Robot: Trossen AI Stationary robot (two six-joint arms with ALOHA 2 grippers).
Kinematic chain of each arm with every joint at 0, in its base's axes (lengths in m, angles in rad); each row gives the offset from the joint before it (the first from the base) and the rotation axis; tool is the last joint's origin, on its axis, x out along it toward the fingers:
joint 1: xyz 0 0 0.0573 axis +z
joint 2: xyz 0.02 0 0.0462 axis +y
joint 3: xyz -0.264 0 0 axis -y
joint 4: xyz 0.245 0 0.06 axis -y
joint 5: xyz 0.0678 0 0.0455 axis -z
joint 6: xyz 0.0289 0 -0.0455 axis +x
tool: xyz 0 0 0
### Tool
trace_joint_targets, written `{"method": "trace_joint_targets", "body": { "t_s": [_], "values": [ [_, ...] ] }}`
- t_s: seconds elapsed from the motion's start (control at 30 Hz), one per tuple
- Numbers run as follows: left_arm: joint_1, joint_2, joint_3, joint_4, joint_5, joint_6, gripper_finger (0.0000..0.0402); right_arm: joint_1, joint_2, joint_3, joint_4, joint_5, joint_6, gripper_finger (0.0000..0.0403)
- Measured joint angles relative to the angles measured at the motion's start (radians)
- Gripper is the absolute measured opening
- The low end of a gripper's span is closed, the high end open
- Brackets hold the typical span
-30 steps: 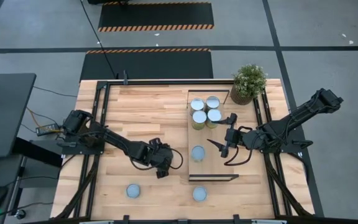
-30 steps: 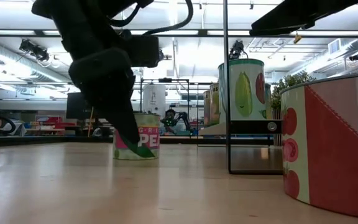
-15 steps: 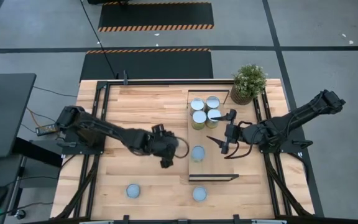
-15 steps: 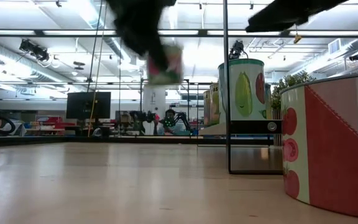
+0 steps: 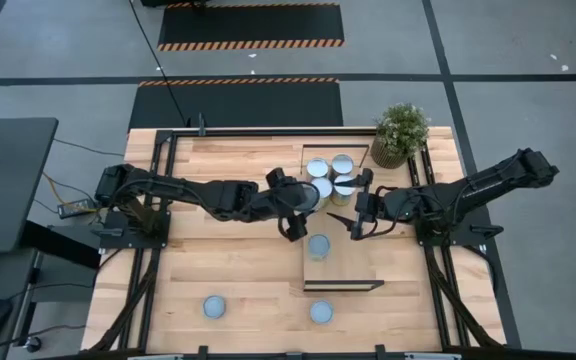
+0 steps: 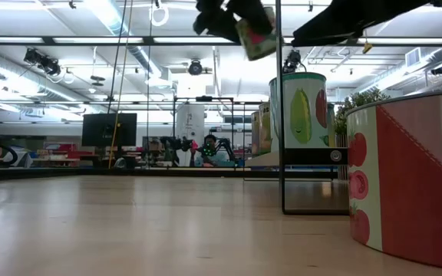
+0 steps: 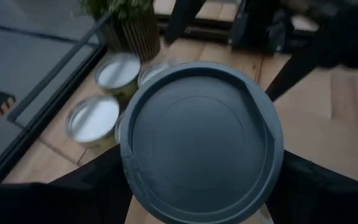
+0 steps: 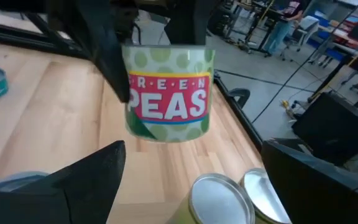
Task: Pick and place cans onto a shelf
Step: Put the canned green peas on the shelf
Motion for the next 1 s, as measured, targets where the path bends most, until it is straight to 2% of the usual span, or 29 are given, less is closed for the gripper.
{"method": "trace_joint_targets", "body": {
  "t_s": [0.17,0.5,0.67,1.0],
  "values": [
    [0.001,0.0,0.0,0.056,0.002,0.028,0.029,-0.012,0.011,0.0,0.02,0.001,-0.021,0.0398],
    [0.001,0.0,0.0,0.206,0.003,0.029,0.029,-0.022,0.042,0.0,0.086,-0.003,-0.064,0.0399],
    [0.009,0.013,0.0,0.274,0.019,0.028,0.029,-0.023,0.084,0.0,0.14,0.047,-0.098,0.0399],
    [0.017,0.033,-0.001,0.274,-0.005,0.054,0.029,-0.02,0.094,0.0,0.204,0.057,-0.14,0.0398]
  ]
}}
